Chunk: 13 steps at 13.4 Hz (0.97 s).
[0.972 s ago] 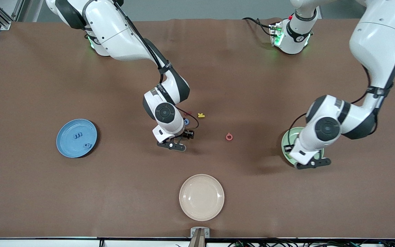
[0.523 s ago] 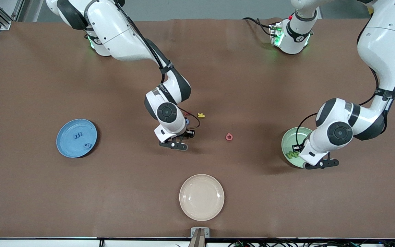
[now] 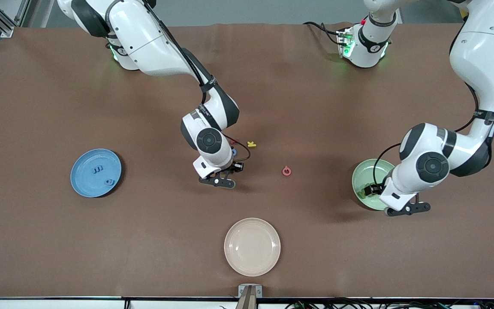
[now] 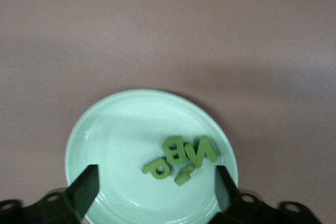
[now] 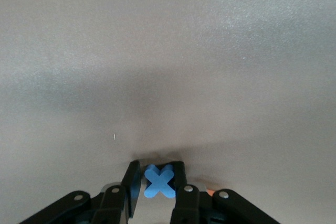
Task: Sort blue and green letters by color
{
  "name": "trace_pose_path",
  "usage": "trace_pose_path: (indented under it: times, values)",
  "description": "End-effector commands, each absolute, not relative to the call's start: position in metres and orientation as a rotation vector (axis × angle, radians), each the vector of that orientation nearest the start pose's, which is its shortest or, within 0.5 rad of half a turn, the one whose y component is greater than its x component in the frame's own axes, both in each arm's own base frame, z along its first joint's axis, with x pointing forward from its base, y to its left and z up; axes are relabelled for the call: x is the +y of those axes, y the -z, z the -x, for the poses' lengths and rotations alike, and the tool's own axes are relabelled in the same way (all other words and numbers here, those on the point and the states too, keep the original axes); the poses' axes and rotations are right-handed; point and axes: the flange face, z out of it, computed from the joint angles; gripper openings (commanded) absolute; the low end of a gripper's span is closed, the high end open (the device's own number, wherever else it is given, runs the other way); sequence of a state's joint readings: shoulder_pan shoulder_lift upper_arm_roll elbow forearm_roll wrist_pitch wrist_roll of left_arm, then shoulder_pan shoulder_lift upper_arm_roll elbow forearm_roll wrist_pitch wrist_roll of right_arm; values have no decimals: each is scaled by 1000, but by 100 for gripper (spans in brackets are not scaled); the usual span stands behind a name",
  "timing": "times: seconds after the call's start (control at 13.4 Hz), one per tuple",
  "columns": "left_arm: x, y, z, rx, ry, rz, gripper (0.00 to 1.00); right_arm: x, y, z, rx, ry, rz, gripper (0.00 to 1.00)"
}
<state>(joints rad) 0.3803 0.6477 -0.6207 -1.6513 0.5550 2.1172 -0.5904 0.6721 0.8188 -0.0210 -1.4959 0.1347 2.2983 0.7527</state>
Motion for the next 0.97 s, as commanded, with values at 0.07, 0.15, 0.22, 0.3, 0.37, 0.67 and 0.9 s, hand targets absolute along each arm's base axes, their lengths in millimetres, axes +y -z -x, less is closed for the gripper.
trace_pose_path:
  times: [0.07,0.15,0.22,0.3,0.37,0.67,0.9]
  values:
    - [-82,-368,-683,-237,214,2992,100,443,-179,-563,264,-100,3070,16]
    - [-81,-383,-683,-243,242,2982,100,443,-180,-563,261,-100,3070,14]
    - [-80,-402,-682,-243,268,2967,100,442,-181,-563,257,-99,3071,14]
    - [-85,-421,-678,-204,266,2951,100,441,-182,-564,233,-96,3071,14]
    - [-98,-445,-671,-152,264,2940,100,441,-183,-565,212,-96,3072,13]
    - [-115,-515,-654,-192,177,2974,100,429,-197,-571,206,-129,3088,13]
    - [-111,-565,-631,-75,158,3004,100,395,-222,-586,126,-214,3110,13]
